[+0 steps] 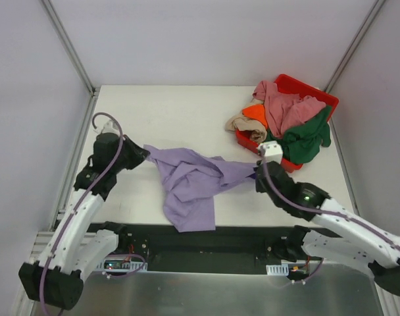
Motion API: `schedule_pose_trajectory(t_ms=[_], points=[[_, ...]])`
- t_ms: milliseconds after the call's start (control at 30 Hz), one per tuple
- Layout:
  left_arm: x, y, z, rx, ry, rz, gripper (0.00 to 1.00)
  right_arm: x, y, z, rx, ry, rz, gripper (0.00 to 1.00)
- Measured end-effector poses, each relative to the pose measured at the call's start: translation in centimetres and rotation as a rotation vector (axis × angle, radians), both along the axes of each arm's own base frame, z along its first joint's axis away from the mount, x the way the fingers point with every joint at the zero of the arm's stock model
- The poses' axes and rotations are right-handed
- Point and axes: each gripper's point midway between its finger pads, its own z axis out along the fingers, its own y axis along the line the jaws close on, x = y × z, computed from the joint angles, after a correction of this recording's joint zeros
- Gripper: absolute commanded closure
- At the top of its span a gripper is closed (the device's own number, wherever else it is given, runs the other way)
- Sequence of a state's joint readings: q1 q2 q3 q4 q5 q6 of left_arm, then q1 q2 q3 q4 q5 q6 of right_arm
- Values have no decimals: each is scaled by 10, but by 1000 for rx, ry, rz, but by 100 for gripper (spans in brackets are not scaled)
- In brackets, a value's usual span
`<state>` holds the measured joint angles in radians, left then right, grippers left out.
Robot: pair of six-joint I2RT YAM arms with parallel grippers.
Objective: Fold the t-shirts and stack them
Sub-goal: Flatten out the tshirt
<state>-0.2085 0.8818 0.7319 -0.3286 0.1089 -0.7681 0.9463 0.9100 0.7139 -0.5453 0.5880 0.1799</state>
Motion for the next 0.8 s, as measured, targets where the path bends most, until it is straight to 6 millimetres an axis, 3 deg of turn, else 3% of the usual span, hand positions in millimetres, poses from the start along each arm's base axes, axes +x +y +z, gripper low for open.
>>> schedule_pose_trajectory(t_ms=[100, 200, 367, 467, 533, 633, 733, 800], points=[[-2, 8, 66, 7, -181, 19, 100, 3, -1, 76, 159, -174, 35, 100], [-20, 23, 158, 9, -426, 63, 100, -4, -10, 151, 318, -330, 64, 99], [-93, 56, 304, -4, -839, 153, 100, -31, -19, 272, 550, -546, 208, 100], [-139, 75, 367, -1, -1022, 207, 100, -46, -20, 341, 624, -642, 297, 99], [-166, 84, 397, 3, -1116, 229, 100, -56, -21, 382, 667, -707, 348, 100], [-188, 91, 419, 23, -1184, 244, 100, -66, -23, 415, 694, -762, 400, 100], [-190, 94, 434, 53, -1206, 255, 100, -67, -23, 434, 685, -794, 419, 99], [-178, 97, 441, 82, -1193, 274, 100, -61, -22, 448, 652, -822, 411, 100]])
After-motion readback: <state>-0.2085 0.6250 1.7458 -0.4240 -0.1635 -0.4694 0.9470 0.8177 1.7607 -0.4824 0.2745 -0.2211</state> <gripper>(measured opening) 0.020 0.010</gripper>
